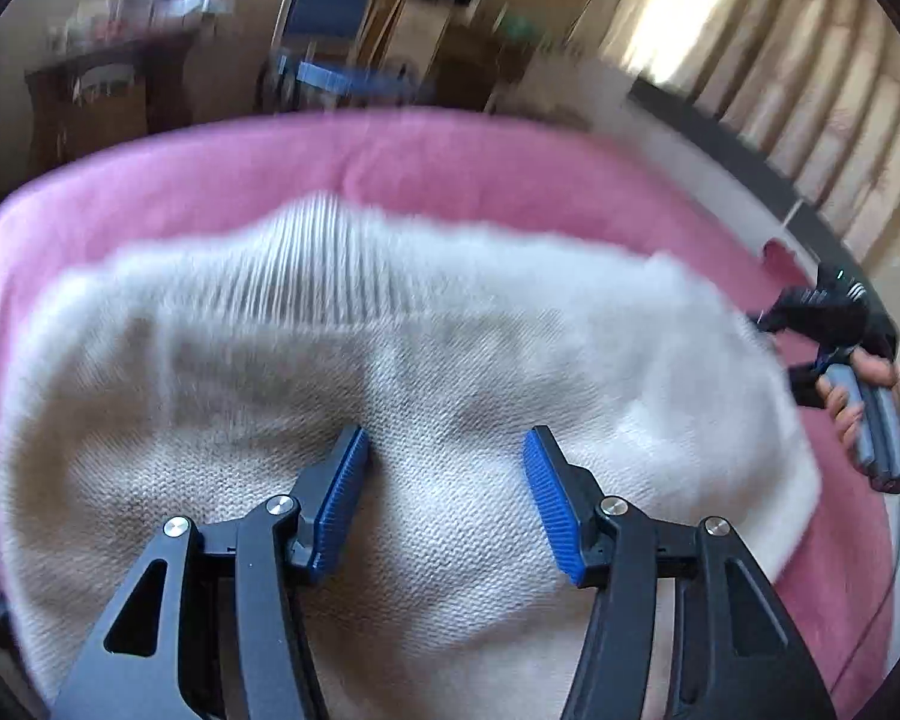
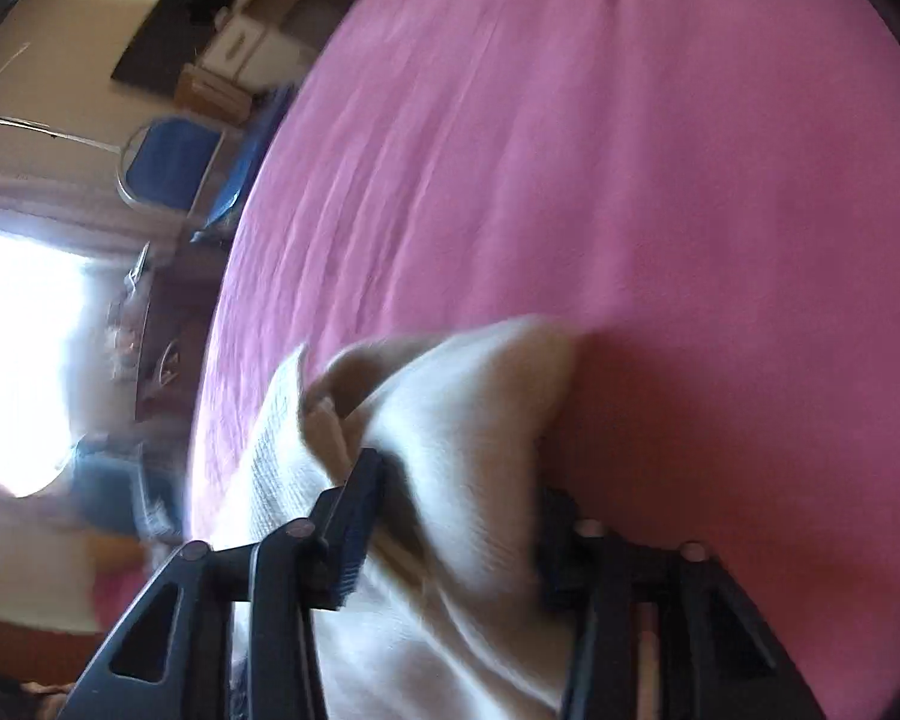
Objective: Fold clothes
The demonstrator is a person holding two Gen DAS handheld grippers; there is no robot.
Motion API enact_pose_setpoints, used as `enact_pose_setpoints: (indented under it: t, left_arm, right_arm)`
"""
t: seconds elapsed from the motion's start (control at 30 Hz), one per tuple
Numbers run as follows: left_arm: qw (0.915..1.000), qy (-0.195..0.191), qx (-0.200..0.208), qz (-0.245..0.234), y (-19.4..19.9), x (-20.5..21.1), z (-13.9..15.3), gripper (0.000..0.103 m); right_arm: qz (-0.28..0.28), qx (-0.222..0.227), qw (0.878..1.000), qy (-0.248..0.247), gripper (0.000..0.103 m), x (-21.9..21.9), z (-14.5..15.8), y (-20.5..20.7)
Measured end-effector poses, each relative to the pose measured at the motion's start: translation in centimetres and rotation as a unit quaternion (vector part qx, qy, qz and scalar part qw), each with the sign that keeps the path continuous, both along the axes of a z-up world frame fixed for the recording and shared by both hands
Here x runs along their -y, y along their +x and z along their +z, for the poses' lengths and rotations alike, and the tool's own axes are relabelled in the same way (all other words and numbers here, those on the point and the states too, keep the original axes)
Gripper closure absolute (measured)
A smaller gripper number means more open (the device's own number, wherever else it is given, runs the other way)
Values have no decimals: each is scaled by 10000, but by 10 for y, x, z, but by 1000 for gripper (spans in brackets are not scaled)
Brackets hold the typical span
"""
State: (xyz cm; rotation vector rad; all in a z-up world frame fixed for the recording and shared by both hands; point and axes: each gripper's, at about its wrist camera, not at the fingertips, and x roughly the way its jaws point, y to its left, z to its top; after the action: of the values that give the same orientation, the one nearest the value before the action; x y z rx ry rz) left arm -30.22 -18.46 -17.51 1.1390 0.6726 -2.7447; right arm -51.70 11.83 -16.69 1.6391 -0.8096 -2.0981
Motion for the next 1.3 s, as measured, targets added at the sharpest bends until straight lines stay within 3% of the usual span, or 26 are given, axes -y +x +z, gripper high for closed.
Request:
enact_pose_setpoints:
  t: [0.07,0.13,0.2,0.23,0.3,0.33,0.4,0.47,0.53,0.6,0.73,0.83,0.87,0.9,0.93,1.03,1.13,1.23,1.27,1.3]
  left_arm:
    - [10000,-45,-46,17,1,-1,0,45]
    - [9998,-179,-24,14,0,-5,1,44]
    - [9997,-254,-12,6,-1,-8,1,43]
    - [9996,-265,-13,6,-1,-8,1,43]
    - [9997,-249,-27,10,-1,-7,2,43]
    - [9998,-217,-41,13,-1,-5,2,43]
    - [9998,-162,-66,20,0,-4,3,43]
    - [9999,-141,-90,33,-1,-3,3,43]
    - [9998,-123,-136,67,0,-2,5,43]
    - [9997,-116,-187,122,2,-1,7,43]
    - [9996,-87,-228,143,4,0,9,43]
    - [9992,-50,-347,198,8,3,13,43]
    - [9984,-51,-484,274,12,5,17,43]
    - [9973,-55,-643,364,16,7,22,43]
    - [9952,-55,-834,501,22,10,27,43]
    - [9912,-179,-915,942,31,20,31,41]
    - [9883,-122,-572,1405,33,36,23,41]
    - [9826,67,-243,1842,39,54,12,41]
    - [9795,157,-219,1999,44,60,8,41]
    - [9752,246,-287,2180,51,67,6,41]
  right_arm:
    - [202,-729,9963,-408,52,12,22,0]
    - [415,-1724,9788,-1029,52,17,50,11]
    - [476,-2457,9635,-948,55,20,67,25]
    - [427,-2549,9637,-665,54,20,69,28]
    - [81,-1857,9804,653,53,18,53,21]
    - [-80,-1673,9798,1096,53,15,49,22]
    - [-362,-1851,9731,1323,53,4,54,36]
    - [-337,-2236,9649,1333,53,5,65,58]
    - [63,-2527,9614,1091,53,16,71,80]
    - [444,-2559,9612,927,53,29,68,89]
    - [-84,-2169,9623,1642,60,37,54,86]
    - [-481,-1863,9571,2169,56,43,43,83]
    - [-597,-1810,9587,2113,56,44,42,84]
    - [-598,-1902,9651,1695,56,42,47,90]
    - [-423,-2130,9655,1440,56,46,55,100]
    - [662,-2906,9428,1494,56,88,73,133]
    - [1524,-2618,9447,1257,56,118,61,141]
    - [1204,-2119,9559,1639,61,113,37,119]
    - [868,-2188,9564,1727,66,103,37,116]
    - [536,-2197,9592,1695,63,93,38,116]
